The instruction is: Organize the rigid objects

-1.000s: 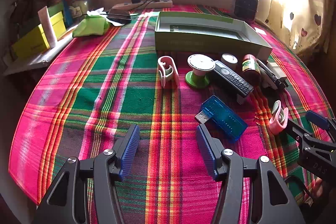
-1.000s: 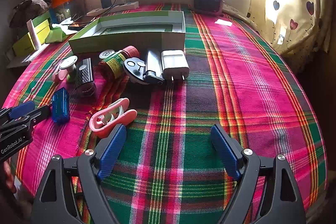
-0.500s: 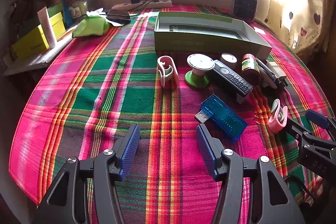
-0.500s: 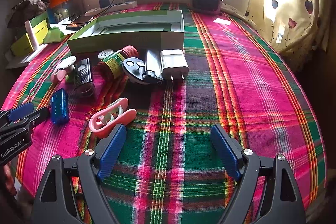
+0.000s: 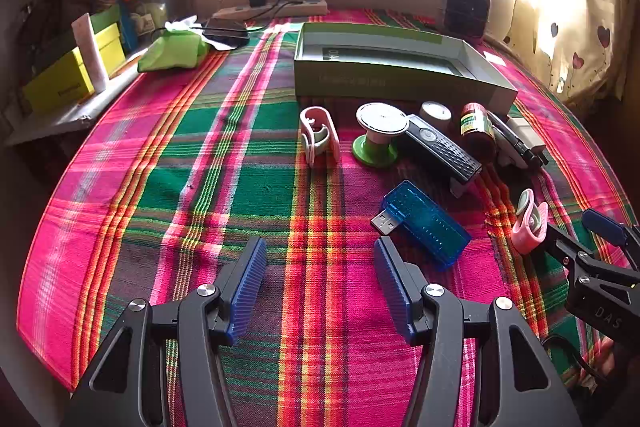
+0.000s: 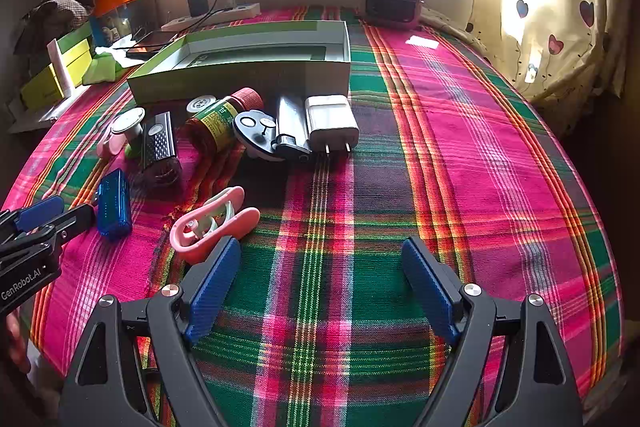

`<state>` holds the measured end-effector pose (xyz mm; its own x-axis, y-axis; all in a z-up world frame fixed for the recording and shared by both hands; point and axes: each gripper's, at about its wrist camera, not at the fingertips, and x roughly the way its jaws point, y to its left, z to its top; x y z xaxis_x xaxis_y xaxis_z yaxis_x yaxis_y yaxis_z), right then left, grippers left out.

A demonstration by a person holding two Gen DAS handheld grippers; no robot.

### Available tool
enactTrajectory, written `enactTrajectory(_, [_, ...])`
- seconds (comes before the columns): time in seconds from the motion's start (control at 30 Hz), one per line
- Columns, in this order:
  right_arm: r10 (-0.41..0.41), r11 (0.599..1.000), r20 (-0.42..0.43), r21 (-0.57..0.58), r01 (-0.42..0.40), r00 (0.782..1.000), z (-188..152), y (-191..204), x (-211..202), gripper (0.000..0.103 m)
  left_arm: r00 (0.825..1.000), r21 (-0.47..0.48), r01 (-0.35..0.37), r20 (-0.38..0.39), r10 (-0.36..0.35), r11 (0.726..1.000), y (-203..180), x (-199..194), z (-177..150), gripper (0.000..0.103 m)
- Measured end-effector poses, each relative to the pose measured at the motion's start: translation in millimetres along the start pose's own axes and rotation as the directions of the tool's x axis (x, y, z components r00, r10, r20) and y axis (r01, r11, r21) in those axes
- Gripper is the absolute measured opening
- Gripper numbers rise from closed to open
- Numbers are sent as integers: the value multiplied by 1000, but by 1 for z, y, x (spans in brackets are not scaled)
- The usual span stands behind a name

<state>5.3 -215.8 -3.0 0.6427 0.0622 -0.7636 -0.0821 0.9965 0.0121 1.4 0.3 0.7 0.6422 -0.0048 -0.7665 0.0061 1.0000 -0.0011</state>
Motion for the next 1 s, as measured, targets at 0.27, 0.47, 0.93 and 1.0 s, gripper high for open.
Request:
enactTrajectory(0.27, [-1,1000,5,2,1,1000,-1,0,-2,83,1000,0,1,0,-1,1000,0,0,0,55])
enactTrajectory(0.47, [-4,1000,7,7,4,1000,-1,0,-3,83,1000,3,5,3,-5,1000,-2,4,-5,55])
enactTrajectory(0.93, [60,998,11,9,-60,998,0,1,-9,83,999,-14,46,1,-46,999,3,-7,-7,55])
enactTrajectory(1.0, [61,998,3,5,-61,998,-1,3,-8,83,999,-11,42,1,-42,999,2,-7,-8,55])
